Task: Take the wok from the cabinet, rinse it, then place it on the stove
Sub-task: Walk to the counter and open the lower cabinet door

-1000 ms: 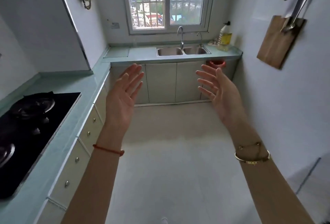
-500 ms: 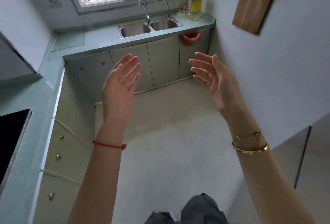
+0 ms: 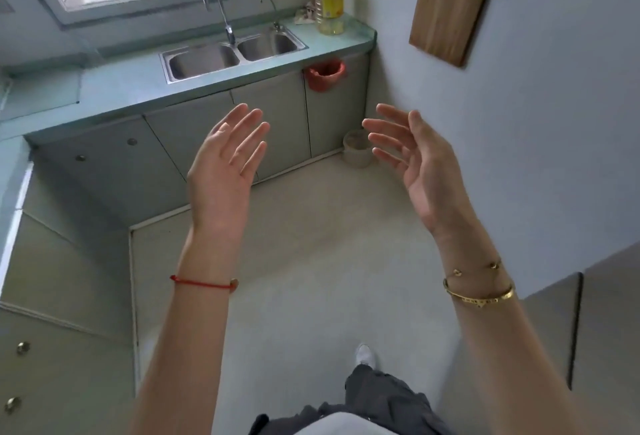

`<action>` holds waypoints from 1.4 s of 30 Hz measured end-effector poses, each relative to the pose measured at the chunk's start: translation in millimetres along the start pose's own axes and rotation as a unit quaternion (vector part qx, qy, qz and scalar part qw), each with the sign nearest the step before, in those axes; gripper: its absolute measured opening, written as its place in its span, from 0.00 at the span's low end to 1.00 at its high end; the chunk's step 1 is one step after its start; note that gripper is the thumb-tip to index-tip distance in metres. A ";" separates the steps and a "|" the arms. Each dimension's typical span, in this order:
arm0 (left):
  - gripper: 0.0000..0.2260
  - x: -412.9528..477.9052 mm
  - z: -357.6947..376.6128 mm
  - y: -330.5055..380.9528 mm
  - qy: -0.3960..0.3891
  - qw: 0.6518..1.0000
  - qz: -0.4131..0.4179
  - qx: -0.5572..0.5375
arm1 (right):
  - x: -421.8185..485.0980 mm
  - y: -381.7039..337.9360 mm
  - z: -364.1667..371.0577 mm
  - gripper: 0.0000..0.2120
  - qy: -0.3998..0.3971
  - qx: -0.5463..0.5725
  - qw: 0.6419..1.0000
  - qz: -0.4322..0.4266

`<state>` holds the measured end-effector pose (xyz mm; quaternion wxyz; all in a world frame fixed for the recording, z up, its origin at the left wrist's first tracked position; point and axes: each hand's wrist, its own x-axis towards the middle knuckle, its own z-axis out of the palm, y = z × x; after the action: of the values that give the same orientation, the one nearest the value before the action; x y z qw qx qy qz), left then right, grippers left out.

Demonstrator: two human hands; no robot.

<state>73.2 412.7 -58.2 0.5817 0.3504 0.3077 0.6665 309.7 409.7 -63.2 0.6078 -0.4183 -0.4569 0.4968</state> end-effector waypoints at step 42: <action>0.19 545.0 76.8 -162.2 0.059 0.998 -0.010 0.002 | 597.9 96.5 -73.1 0.18 -0.054 -0.018 0.995 0.080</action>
<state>185.0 974.8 -87.9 0.5688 0.3084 0.3459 0.6795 412.3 1010.4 -89.5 0.5329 -0.4371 -0.4633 0.5570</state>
